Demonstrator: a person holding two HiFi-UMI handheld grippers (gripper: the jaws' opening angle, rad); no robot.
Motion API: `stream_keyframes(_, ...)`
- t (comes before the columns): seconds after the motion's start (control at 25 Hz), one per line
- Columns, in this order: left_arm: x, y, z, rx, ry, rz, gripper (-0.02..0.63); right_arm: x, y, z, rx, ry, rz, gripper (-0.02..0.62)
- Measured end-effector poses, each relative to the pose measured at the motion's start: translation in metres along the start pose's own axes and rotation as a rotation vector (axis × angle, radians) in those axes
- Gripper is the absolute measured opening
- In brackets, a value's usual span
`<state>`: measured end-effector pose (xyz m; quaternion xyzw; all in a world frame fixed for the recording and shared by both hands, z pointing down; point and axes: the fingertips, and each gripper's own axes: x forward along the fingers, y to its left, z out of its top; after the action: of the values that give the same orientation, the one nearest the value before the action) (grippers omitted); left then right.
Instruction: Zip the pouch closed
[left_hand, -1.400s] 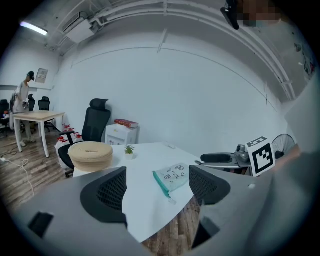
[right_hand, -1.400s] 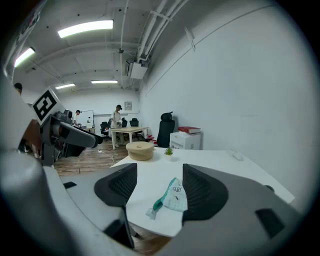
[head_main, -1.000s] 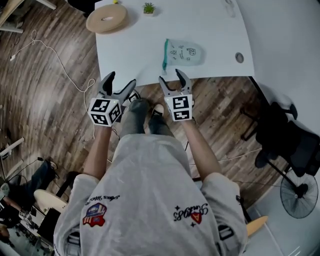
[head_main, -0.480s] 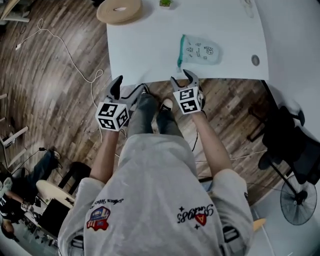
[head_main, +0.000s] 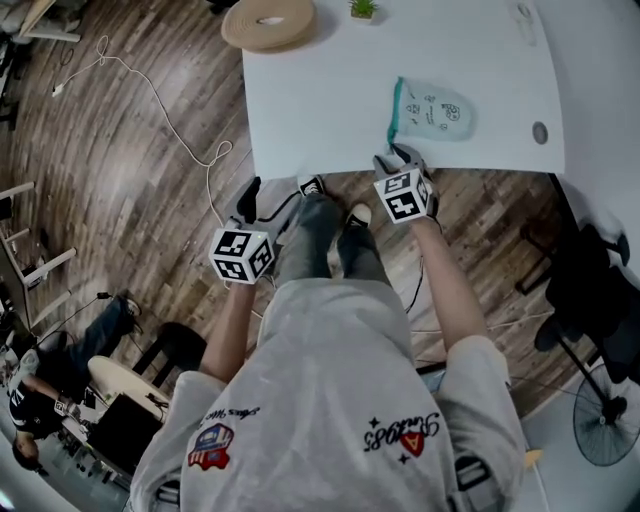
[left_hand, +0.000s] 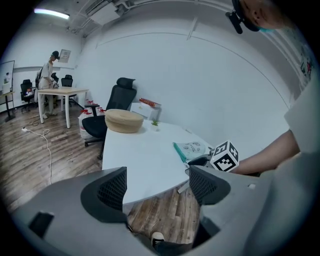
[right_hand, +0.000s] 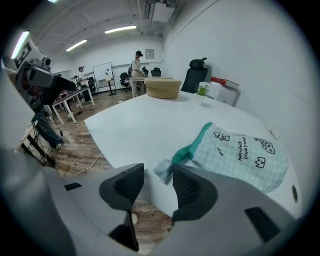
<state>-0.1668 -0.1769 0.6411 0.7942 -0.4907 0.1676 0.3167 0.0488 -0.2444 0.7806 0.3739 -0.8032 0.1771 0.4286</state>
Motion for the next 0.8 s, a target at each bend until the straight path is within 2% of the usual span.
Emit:
stream_keyframes(0.16,-0.003,0.004,-0.007,-0.019,0.006,0.004,0.387,0.002,0.006,0.0,0.003,0.006,0.03,0.139)
stream_keyframes(0.52,0.0,0.008,-0.007,-0.024,0.017,-0.019,0.387,0.006,0.012,0.001,0.073,0.016,0.033,0.04)
stream_keyframes(0.8,-0.006,0.006,-0.008,-0.024,0.014,-0.027,0.387,-0.008,0.011,0.003,0.185,-0.026,0.061,0.017)
